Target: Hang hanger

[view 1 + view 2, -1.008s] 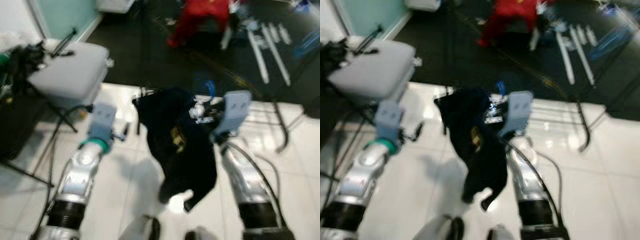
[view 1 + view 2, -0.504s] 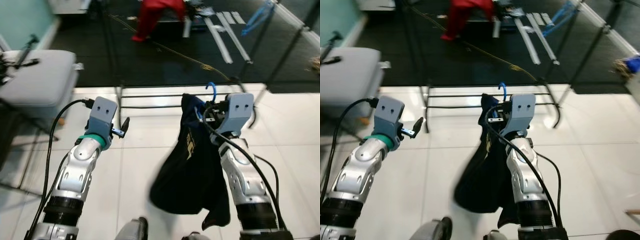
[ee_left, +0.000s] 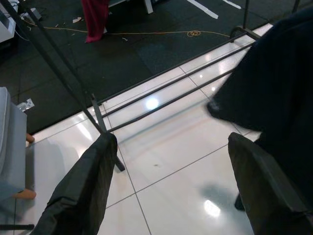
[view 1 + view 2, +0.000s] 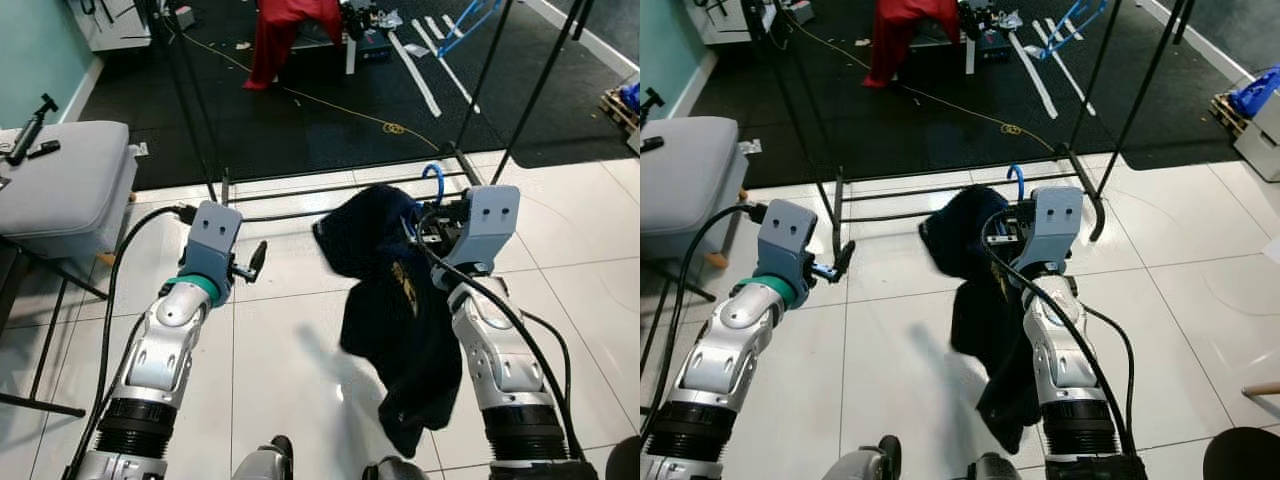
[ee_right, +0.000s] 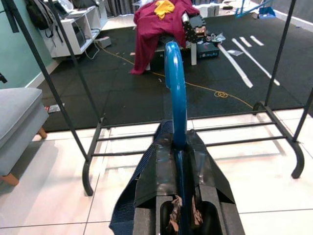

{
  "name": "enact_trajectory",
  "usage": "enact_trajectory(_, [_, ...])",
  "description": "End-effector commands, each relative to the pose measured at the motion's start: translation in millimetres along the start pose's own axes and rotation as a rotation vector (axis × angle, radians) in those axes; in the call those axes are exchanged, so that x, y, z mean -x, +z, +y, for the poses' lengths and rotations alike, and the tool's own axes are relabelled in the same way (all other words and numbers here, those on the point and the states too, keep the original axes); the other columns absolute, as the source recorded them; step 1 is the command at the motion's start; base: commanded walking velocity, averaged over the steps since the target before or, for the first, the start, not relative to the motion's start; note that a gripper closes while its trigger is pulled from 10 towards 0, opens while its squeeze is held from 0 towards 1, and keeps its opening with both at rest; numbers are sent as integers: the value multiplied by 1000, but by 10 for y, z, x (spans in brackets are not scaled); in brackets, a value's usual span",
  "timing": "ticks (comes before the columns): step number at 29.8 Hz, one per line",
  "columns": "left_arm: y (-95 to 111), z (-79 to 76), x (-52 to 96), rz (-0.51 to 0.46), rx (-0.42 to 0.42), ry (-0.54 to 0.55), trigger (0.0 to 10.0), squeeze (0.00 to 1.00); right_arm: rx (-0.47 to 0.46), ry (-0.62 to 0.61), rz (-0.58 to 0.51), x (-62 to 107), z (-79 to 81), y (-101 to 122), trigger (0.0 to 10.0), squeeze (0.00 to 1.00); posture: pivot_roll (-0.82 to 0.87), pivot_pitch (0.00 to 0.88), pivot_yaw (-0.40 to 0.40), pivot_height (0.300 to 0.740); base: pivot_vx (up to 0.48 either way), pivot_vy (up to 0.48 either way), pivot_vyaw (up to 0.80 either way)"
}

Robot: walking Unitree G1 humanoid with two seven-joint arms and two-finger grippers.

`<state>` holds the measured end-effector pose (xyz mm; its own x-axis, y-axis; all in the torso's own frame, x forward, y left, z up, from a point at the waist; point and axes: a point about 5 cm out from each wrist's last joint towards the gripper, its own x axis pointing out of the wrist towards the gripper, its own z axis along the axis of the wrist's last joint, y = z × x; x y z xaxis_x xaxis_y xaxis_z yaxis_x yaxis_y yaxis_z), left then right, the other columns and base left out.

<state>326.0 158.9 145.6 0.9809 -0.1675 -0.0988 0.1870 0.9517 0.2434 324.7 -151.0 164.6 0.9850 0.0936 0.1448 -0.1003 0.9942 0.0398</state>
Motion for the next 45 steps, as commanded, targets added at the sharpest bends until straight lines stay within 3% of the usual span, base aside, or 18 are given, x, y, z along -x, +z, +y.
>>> enact_trajectory(1, [-53, 14, 1, 24, 4, -1, 10000, 0, -9, 2, -33, 3, 14, 52, 10000, 0, 35, 88, 111, 740, 0, 0, 0])
enact_trajectory(14, [-47, 17, -11, 23, 12, 9, 10000, 0, -7, -6, -34, 2, -6, 55, 10000, 0, 36, 90, 110, 740, 0, 0, 0])
enact_trajectory(21, [0, 4, -8, -21, 68, 30, 10000, 0, -1, 0, -25, -5, -11, 45, 10000, 0, 31, 93, 103, 740, 0, 0, 0])
enact_trajectory(36, [42, -54, 4, -48, 97, 47, 10000, 0, -1, 22, 0, 5, 39, -17, 10000, 0, 32, 101, 84, 740, 0, 0, 0])
enact_trajectory(45, [48, -59, 10, -56, 124, 64, 10000, 0, 19, 48, 3, -2, 80, -22, 10000, 0, 32, 100, 82, 740, 0, 0, 674])
